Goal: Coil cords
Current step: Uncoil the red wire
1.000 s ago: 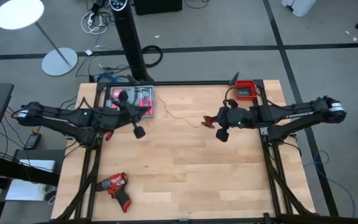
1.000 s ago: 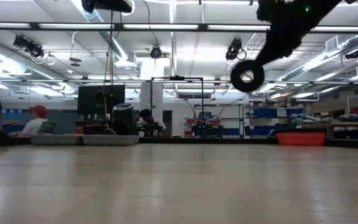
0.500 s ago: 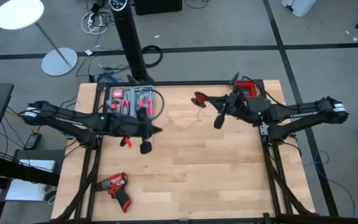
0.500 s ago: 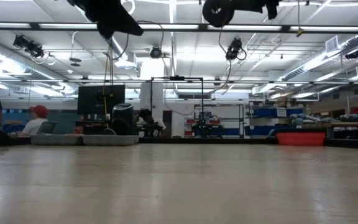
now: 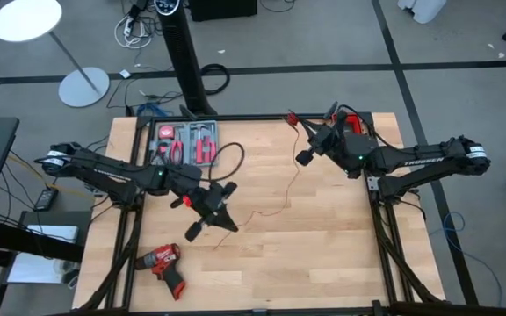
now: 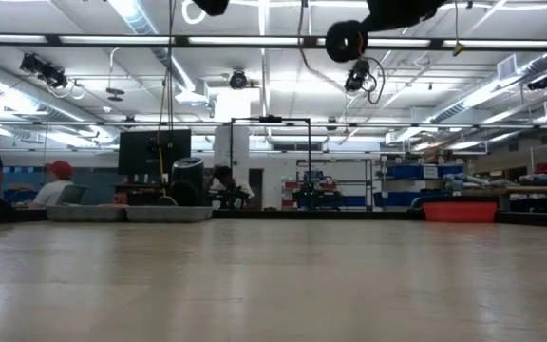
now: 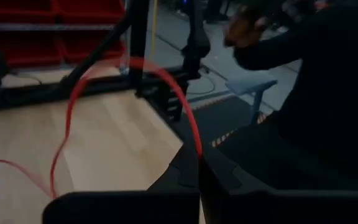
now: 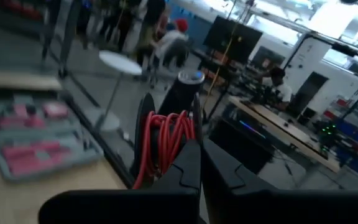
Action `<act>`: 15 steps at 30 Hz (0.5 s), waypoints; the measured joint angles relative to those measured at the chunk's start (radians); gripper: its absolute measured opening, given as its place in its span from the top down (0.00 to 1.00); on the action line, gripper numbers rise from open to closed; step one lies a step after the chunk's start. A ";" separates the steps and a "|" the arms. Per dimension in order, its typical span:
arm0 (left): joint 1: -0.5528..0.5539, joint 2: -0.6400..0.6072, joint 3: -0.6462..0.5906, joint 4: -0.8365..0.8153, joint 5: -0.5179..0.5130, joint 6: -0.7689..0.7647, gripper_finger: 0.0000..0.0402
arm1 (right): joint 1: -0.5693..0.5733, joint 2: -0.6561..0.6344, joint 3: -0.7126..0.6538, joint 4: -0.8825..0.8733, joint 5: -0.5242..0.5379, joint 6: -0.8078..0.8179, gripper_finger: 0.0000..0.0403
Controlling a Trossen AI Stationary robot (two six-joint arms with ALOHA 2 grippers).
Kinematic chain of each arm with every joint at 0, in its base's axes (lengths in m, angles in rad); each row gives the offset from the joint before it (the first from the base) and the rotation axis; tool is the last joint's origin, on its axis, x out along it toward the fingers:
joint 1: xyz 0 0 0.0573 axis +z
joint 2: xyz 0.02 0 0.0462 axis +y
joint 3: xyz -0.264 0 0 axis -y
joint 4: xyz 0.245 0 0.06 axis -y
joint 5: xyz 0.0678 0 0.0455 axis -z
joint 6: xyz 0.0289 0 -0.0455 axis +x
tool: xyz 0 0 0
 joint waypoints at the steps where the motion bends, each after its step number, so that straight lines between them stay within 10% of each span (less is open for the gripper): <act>1: 0.000 -0.011 0.000 0.012 0.001 0.000 1.00 | -0.002 0.000 0.000 -0.033 0.004 0.001 1.00; 15: 0.009 -0.179 0.000 -0.064 -0.181 0.081 1.00 | 0.137 0.000 0.000 -0.622 -0.009 0.145 1.00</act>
